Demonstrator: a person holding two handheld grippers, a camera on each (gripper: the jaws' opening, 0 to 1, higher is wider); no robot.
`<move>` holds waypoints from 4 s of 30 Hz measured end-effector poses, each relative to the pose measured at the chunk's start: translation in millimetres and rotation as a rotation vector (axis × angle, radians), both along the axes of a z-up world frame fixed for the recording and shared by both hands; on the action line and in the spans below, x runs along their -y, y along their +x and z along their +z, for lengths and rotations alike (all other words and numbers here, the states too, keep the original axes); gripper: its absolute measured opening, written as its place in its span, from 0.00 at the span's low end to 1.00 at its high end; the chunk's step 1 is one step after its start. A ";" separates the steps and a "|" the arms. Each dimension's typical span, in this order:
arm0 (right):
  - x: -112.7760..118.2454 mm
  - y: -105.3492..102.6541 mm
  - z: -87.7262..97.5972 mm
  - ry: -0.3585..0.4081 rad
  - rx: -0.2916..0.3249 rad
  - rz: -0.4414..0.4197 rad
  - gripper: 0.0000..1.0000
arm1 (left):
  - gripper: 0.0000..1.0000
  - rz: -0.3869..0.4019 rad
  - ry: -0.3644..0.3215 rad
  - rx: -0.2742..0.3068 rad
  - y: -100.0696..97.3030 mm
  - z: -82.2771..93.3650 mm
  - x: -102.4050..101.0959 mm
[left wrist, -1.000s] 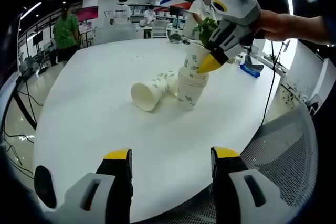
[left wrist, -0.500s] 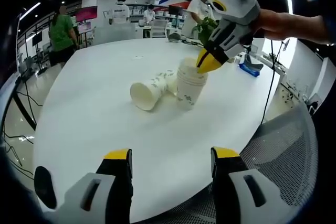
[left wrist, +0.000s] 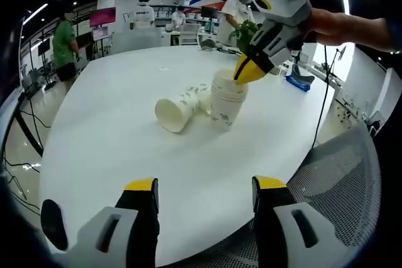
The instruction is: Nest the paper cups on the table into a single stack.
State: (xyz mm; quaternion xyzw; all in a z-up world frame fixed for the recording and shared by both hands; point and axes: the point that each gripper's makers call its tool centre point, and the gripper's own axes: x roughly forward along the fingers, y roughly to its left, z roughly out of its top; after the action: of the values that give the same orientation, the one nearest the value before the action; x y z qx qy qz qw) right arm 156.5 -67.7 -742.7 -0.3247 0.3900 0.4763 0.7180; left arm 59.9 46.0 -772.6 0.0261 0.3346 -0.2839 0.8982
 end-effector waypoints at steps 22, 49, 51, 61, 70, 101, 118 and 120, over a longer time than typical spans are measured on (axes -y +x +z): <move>11.6 1.8 28.6 0.219 0.086 -0.274 0.19 | 0.62 0.034 -0.067 0.000 5.9 2.3 -2.1; 44.6 -37.1 18.6 0.492 0.165 -0.612 0.52 | 0.63 0.091 -0.186 -0.066 10.9 3.2 -7.4; 46.7 -42.6 18.6 0.529 0.165 -0.656 0.52 | 0.63 0.101 -0.200 -0.074 11.4 3.4 -8.7; 49.5 -57.1 9.8 0.570 0.165 -0.702 0.54 | 0.62 0.153 -0.242 -0.096 12.9 6.0 -11.3; 49.6 -64.0 6.3 0.573 0.209 -0.704 0.55 | 0.62 0.150 -0.229 -0.094 14.1 4.4 -13.2; 57.4 -77.4 -11.1 0.627 0.205 -0.744 0.57 | 0.52 0.206 -0.280 -0.144 79.4 -21.0 9.6; 48.7 -83.3 -10.3 0.636 0.161 -0.727 0.53 | 0.39 0.097 -0.197 -0.145 128.0 -41.7 42.9; 47.4 -83.9 -7.9 0.638 0.168 -0.724 0.53 | 0.39 0.097 -0.188 -0.145 133.8 -45.6 43.9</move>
State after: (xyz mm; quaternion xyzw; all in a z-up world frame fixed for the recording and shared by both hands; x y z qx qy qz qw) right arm 72.6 -115.2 -750.6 0.0308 0.2530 0.2640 0.9302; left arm 193.7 2.0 -818.2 -0.0948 0.3714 -0.2715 0.8828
